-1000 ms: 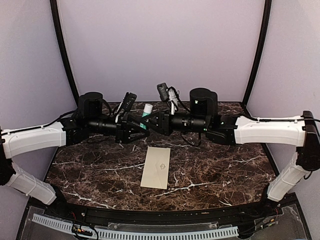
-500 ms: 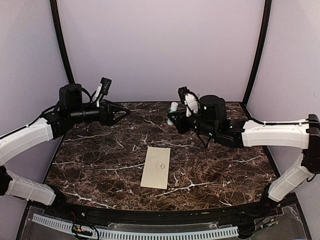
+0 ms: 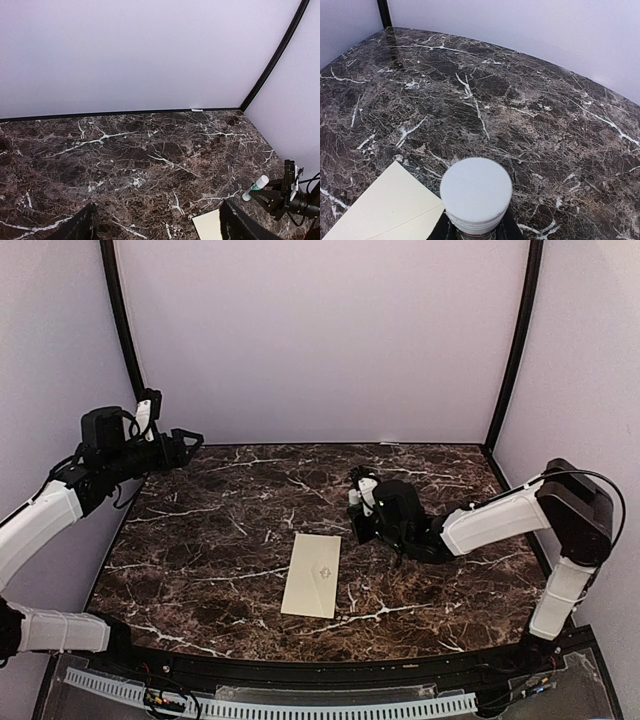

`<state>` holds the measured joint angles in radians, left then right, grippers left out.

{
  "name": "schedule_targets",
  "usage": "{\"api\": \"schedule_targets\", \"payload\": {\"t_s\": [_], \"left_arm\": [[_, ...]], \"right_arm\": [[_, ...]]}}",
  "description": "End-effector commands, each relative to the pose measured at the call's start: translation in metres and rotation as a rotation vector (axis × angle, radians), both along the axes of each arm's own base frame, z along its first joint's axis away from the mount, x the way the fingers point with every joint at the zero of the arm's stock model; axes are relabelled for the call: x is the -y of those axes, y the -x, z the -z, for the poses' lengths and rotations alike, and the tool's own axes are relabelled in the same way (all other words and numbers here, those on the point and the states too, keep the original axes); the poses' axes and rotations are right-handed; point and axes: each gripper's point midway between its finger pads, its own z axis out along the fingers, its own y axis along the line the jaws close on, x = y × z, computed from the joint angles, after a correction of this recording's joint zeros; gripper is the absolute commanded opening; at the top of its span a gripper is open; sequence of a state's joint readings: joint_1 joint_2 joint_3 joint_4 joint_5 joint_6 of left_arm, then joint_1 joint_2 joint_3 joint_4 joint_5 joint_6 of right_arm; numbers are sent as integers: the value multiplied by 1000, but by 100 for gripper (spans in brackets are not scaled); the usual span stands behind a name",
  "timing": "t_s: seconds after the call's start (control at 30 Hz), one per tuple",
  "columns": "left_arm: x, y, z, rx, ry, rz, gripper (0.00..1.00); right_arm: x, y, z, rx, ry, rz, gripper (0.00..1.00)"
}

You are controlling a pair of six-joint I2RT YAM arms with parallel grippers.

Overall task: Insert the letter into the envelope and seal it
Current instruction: Place the solid glue at the center of the board.

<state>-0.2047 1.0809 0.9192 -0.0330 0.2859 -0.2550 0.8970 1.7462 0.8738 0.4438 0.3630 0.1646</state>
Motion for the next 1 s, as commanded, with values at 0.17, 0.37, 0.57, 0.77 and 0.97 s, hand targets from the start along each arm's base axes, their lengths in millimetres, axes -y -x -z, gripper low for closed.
{"api": "schedule_targets", "payload": {"t_s": [0.17,0.37,0.57,0.77,0.97], "left_arm": [[-5,3,7,-15,-5,-23,82],[-4,3,8,-19,2,-18,82],[-3,2,10,-27,10,-11,82],[-2,2,12,-33,15,-8,82],[-1,1,14,-39,19,-4,82]], "right_arm": [[-2,-24,11,96,8,49,6],[-1,-28,26,89,14,50,6],[-6,-30,37,60,-8,12,8],[-9,-32,49,38,6,0,10],[-8,-33,56,26,15,3,12]]}}
